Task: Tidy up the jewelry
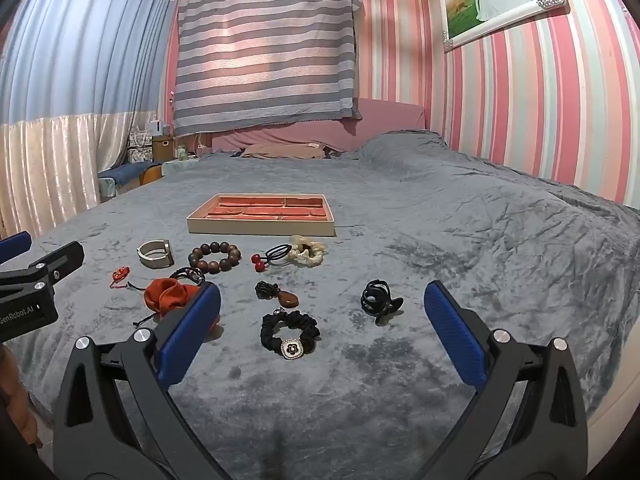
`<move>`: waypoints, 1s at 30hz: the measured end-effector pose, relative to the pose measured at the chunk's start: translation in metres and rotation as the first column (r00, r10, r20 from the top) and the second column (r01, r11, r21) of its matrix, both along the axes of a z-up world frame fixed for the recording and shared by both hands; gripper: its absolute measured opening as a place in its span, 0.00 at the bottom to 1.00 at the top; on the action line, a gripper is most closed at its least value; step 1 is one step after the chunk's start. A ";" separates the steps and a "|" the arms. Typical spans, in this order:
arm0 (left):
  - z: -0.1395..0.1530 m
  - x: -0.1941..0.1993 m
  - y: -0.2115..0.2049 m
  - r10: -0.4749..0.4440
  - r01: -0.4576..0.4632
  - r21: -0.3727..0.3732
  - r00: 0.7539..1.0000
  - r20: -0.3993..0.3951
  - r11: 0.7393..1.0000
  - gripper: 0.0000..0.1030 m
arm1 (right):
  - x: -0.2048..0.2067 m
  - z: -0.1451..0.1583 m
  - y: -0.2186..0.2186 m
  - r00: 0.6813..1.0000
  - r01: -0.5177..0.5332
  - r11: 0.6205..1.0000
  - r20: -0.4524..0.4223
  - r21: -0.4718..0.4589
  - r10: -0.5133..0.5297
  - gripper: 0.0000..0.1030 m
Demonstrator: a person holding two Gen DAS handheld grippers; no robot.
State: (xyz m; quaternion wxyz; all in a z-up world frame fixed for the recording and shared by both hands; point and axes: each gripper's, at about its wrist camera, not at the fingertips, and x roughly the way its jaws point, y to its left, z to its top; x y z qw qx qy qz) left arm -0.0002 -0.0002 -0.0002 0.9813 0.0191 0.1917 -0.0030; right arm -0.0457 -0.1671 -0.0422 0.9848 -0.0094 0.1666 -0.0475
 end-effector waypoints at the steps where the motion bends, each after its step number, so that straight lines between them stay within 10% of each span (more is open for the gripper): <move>1: 0.000 0.000 0.000 0.000 0.000 0.000 1.000 0.000 1.000 0.96 | 0.000 0.000 0.000 1.000 0.001 1.000 0.000 0.000 -0.001 0.96; 30: 0.002 -0.001 0.000 0.003 -0.003 0.001 1.000 -0.002 1.000 0.96 | -0.001 -0.001 0.000 1.000 0.003 1.000 0.001 0.000 -0.003 0.96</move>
